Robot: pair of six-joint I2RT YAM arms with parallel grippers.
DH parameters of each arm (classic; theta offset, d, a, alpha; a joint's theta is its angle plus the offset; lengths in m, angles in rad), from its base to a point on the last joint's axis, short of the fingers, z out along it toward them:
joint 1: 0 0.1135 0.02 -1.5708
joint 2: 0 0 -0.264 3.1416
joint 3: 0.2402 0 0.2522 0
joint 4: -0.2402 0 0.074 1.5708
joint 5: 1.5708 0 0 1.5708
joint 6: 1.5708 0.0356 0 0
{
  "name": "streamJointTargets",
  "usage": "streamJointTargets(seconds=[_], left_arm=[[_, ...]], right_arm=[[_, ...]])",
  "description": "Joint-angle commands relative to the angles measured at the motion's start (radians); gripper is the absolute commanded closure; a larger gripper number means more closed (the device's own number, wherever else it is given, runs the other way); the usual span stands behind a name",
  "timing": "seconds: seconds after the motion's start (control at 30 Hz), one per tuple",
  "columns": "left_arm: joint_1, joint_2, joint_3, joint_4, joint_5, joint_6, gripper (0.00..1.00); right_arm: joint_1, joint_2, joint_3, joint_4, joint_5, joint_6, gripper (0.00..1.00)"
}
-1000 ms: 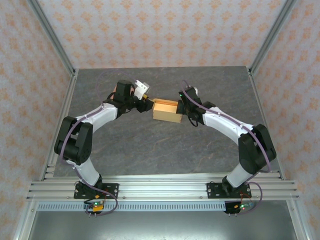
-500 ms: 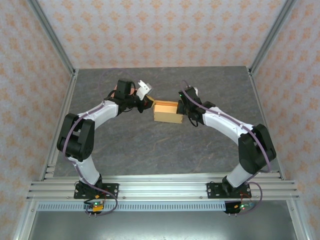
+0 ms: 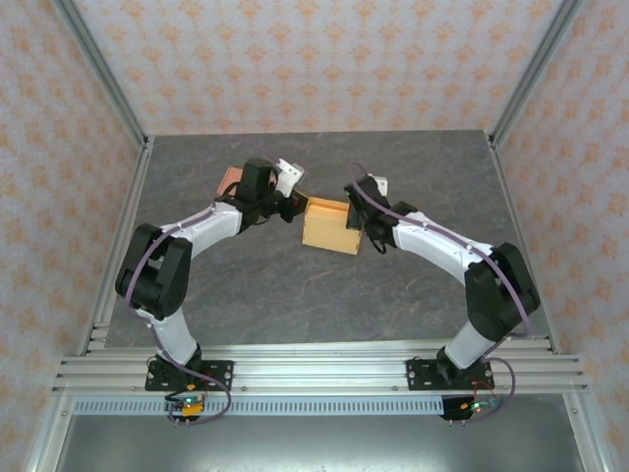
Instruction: Fold the paper box
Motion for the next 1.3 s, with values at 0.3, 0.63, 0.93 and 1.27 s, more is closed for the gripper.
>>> streamJointTargets(seconds=[0.3,0.63,0.93,1.27], left_arm=[[-0.102,-0.100,-0.095,0.181,-0.140,-0.237,1.00],[-0.103,-0.140,-0.065,0.195,-0.200,-0.201,1.00],[-0.110,-0.073,-0.132,0.444,-0.269,-0.209,1.00],[-0.113,0.024,-0.069,0.451,-0.276,-0.265,1.00]], right_arm=[[0.058,0.025,-0.001,0.006,0.024,0.042,1.00],[0.058,-0.008,0.024,0.036,0.080,-0.044,1.00],[0.058,0.002,0.024,0.155,0.149,-0.129,1.00],[0.046,0.051,0.048,0.237,0.222,-0.232,1.00]])
